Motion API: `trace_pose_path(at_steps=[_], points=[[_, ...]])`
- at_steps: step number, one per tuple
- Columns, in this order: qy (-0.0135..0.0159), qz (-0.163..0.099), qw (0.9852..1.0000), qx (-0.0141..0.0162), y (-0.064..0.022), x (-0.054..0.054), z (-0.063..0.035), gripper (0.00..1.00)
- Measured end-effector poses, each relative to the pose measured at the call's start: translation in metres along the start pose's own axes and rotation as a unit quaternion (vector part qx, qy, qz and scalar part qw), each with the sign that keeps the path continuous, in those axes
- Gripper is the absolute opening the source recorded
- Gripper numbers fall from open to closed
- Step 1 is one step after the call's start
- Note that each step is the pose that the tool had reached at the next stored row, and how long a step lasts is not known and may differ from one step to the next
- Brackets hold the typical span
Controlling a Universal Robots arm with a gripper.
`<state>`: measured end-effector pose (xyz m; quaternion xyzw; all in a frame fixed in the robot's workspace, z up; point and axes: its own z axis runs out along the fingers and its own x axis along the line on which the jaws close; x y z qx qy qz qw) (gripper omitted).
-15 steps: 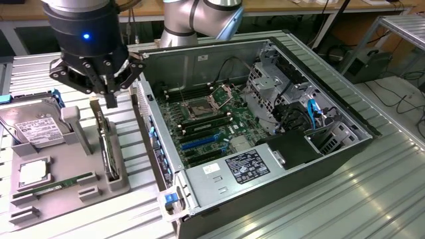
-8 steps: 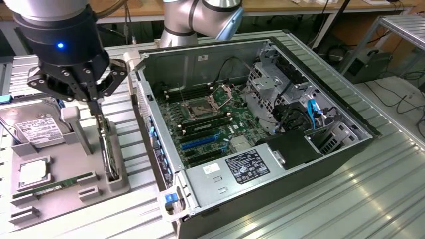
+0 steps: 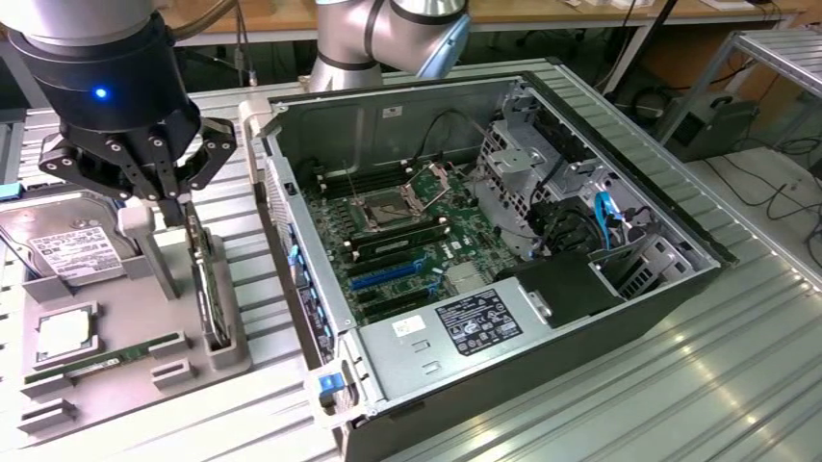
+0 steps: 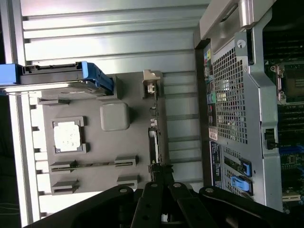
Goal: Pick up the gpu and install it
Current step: 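Reach for the gpu, then pick up the gpu and move the gpu toward the slot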
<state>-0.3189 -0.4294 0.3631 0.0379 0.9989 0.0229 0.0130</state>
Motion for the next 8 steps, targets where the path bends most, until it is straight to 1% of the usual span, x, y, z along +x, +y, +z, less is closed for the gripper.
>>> trace_pose_path(at_steps=[8], points=[[0.0, 0.0, 1.0, 0.0, -0.0002, 0.0, 0.0, 0.11]])
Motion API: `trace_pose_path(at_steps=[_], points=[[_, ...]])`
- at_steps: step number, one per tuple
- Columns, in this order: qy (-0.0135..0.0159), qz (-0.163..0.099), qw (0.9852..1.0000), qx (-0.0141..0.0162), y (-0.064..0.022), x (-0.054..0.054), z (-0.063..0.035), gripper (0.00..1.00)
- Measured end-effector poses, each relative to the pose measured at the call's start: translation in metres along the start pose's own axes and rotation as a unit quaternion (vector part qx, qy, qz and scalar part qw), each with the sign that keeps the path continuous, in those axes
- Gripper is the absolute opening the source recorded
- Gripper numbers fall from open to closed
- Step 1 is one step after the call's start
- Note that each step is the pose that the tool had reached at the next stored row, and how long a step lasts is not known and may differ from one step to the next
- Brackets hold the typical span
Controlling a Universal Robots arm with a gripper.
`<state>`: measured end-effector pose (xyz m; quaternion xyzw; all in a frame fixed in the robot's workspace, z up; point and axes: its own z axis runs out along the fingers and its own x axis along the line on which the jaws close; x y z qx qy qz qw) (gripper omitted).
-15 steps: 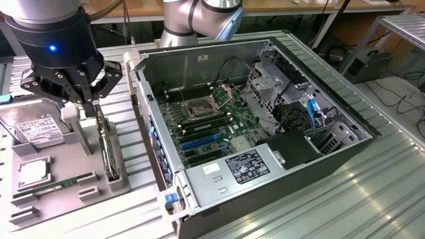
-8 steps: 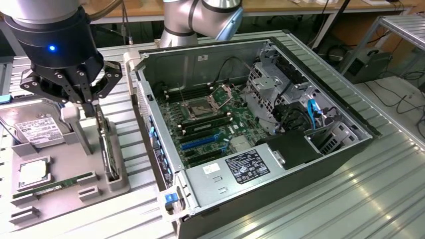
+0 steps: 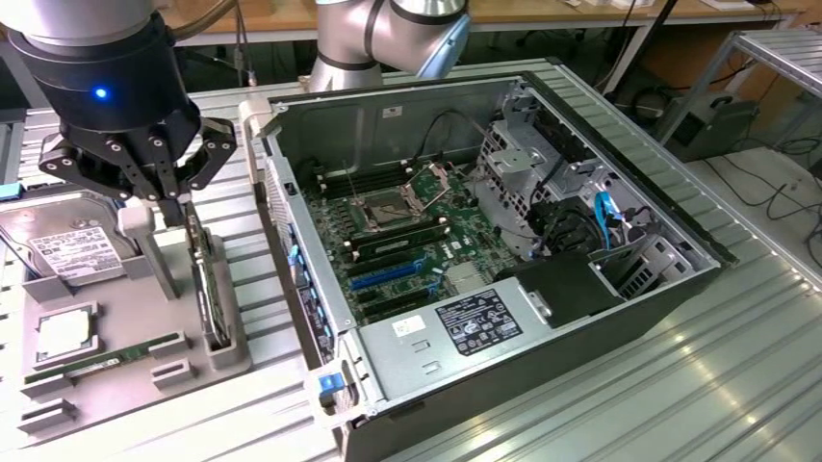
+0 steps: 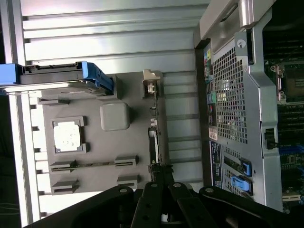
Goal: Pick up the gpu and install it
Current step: 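Pick up the gpu and move the gpu toward the slot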
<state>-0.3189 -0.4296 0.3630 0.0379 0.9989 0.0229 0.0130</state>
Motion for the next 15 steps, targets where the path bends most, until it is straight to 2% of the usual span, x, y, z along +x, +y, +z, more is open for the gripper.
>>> trace_pose_path(at_steps=[1, 2, 3, 4, 6, 8, 11, 15], points=[[0.0, 0.0, 1.0, 0.0, 0.0, 0.0, 0.0, 0.11], [0.0, 0.0, 1.0, 0.0, 0.0, 0.0, 0.0, 0.17], [0.0, 0.0, 1.0, 0.0, -0.0001, 0.0, 0.0, 0.17], [0.0, 0.0, 1.0, 0.0, -0.0001, 0.0, 0.0, 0.29], [0.0, 0.0, 1.0, 0.0, -0.0001, 0.0, 0.0, 0.29], [-0.0004, 0.0, 1.0, 0.0002, -0.0002, 0.0, 0.0006, 0.42], [-0.0005, 0.0, 1.0, 0.0005, -0.002, 0.002, 0.0032, 0.42], [-0.0006, 0.0, 1.0, 0.0005, -0.0215, 0.003, 0.0125, 0.42]])
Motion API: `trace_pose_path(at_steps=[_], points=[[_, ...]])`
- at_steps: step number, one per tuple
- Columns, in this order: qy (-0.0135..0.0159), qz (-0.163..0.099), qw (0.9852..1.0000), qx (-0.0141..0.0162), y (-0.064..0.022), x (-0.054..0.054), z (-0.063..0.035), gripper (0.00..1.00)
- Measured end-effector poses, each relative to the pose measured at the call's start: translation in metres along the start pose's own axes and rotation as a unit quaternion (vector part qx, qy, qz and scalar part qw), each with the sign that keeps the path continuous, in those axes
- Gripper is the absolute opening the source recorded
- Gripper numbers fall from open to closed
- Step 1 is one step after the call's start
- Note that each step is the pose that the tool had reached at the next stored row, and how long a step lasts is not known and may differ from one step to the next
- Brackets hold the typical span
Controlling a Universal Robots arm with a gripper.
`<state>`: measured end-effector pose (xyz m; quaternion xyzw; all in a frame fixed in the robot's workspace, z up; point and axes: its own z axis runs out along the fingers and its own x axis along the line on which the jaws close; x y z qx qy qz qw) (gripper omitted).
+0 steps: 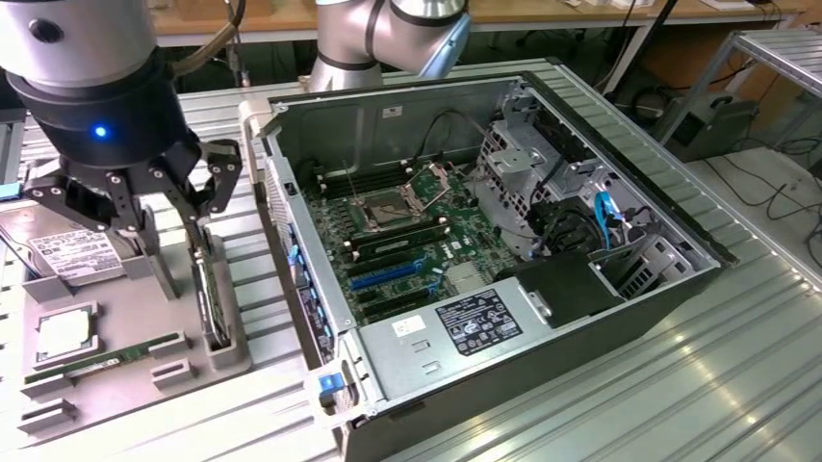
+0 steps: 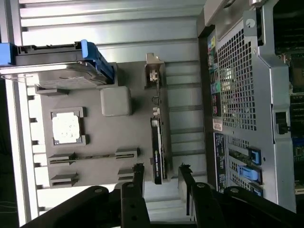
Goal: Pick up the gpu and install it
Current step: 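Pick up the gpu and move the gpu toward the slot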
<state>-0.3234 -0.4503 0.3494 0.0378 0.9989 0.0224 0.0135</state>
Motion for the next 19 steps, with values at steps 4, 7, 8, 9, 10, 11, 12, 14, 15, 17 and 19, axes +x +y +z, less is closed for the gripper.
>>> trace_pose_path(at_steps=[4, 7, 8, 9, 10, 11, 12, 14, 15, 17, 19], points=[[0.0, 0.0, 1.0, 0.0, -0.0026, -0.001, 0.0089, 0.42], [-0.0001, 0.0, 1.0, 0.0, -0.0028, -0.004, 0.0186, 0.42], [0.0, 0.0, 1.0, 0.0, -0.0028, -0.004, 0.0216, 0.42], [0.0, 0.0, 1.0, 0.0, -0.0029, -0.004, 0.0233, 0.42], [0.0, 0.0, 1.0, 0.0, -0.003, -0.004, 0.0258, 0.42], [-0.0001, 0.0, 1.0, 0.0, -0.0031, -0.004, 0.029, 0.42], [0.0, 0.0, 1.0, 0.0, -0.0032, -0.004, 0.0317, 0.42], [0.0, 0.0, 1.0, 0.0, -0.0029, -0.004, 0.0365, 0.42], [0.0, 0.0, 1.0, 0.0001, -0.0027, -0.004, 0.0392, 0.42], [0.0, 0.0, 1.0, 0.0, -0.0017, -0.004, 0.0432, 0.42], [0.0, 0.0, 1.0, 0.0001, 0.0002, -0.003, 0.0465, 0.42]])
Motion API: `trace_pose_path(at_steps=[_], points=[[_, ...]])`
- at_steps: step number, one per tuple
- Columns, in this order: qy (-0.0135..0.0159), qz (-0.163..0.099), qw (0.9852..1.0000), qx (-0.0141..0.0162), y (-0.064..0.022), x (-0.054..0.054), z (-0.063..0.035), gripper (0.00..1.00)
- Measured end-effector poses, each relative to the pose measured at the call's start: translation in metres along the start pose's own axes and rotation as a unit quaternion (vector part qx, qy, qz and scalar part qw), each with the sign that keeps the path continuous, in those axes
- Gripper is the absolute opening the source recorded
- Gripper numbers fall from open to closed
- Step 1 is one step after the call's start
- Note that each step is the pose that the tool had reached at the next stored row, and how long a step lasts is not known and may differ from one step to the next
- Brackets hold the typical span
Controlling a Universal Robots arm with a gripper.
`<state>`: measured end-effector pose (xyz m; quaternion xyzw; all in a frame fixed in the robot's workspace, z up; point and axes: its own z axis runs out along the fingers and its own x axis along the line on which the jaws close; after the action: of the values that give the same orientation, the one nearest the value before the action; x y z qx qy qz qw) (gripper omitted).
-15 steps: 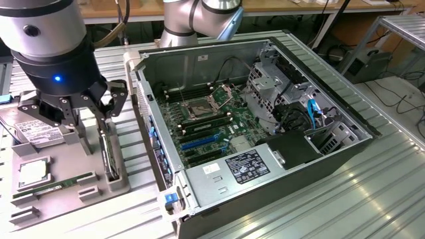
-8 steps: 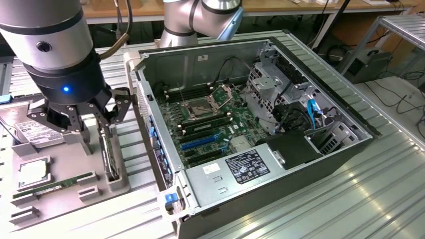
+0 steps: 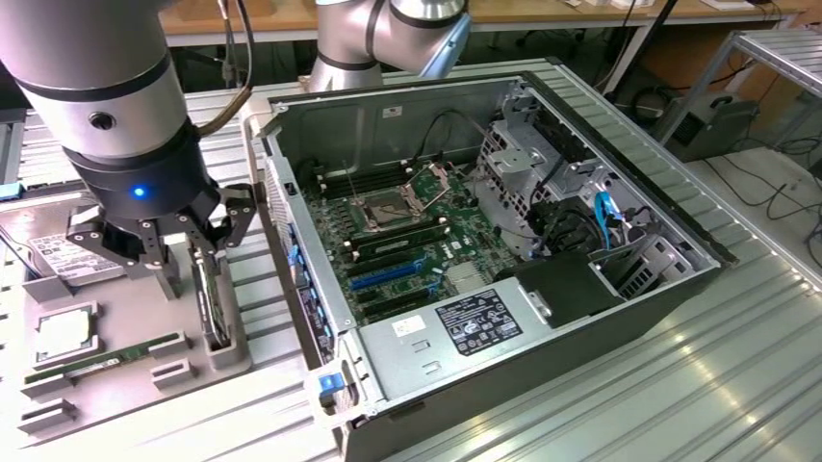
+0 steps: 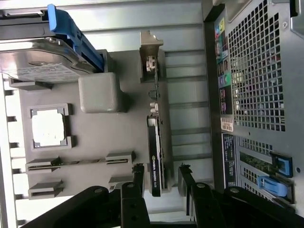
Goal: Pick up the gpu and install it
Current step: 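Pick up the gpu and move the gpu toward the slot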
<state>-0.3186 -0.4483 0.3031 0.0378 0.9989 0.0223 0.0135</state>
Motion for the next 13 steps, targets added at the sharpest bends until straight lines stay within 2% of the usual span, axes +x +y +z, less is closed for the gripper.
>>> trace_pose_path(at_steps=[6, 13], points=[[-0.0001, 0.0, 1.0, -0.0001, 0.009, 0.001, 0.0105, 0.42], [-0.0001, 0.002, 1.0, 0.0, 0.0123, 0.002, 0.0244, 0.42]])
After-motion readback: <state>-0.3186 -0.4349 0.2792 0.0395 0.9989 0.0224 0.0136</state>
